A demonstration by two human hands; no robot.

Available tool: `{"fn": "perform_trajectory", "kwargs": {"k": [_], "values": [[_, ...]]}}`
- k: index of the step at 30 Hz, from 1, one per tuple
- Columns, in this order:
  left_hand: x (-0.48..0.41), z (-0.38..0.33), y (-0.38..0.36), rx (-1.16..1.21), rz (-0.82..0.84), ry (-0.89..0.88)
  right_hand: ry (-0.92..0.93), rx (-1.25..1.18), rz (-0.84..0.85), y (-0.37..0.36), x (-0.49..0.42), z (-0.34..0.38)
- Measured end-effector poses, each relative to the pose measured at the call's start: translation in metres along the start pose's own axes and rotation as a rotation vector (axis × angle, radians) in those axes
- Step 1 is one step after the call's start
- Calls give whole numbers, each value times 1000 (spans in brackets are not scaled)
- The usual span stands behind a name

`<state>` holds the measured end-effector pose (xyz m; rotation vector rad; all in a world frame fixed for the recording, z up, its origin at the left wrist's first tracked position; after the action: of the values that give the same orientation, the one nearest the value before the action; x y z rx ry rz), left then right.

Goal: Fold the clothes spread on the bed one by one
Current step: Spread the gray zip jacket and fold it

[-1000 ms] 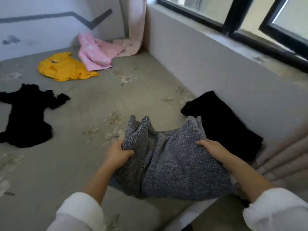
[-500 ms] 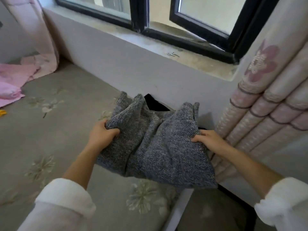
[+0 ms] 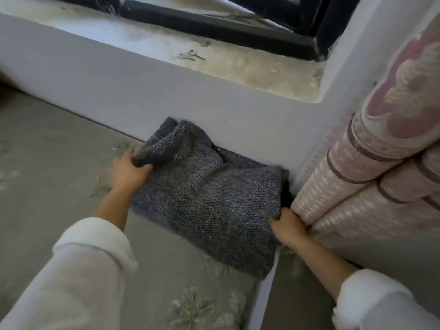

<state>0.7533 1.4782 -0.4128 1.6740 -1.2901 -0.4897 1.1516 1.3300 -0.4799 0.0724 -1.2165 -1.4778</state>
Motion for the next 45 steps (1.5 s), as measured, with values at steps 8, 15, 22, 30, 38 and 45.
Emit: {"fn": "perform_trajectory", "kwargs": {"k": [8, 15, 22, 30, 38, 45], "values": [[16, -6, -132, -292, 307, -111, 455, 283, 194, -56, -16, 67], [11, 22, -161, -376, 339, -7, 352, 483, 405, -107, -59, 50], [-33, -58, -140, -452, 84, -295, 434, 326, 0, -55, -87, 75], [-77, -32, -192, -391, 367, -119, 261, 352, 228, -68, -116, 57], [-86, -33, -198, -283, 425, -128, 234, 361, 201, -76, -118, 67], [33, 43, -107, -195, 38, 51, 669, 257, 278, -119, -25, 85]]}}
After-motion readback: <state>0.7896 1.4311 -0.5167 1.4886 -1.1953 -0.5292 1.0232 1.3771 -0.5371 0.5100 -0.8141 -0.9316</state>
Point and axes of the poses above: each hand's wrist, its own x-axis away from the middle knuckle, its own y-axis out of the back of the hand, z = x × y, the point moved 8 cm from there along -x, towards the middle knuckle, and after that the axes turned 2 degrees about -x, right-handed, at the moved point
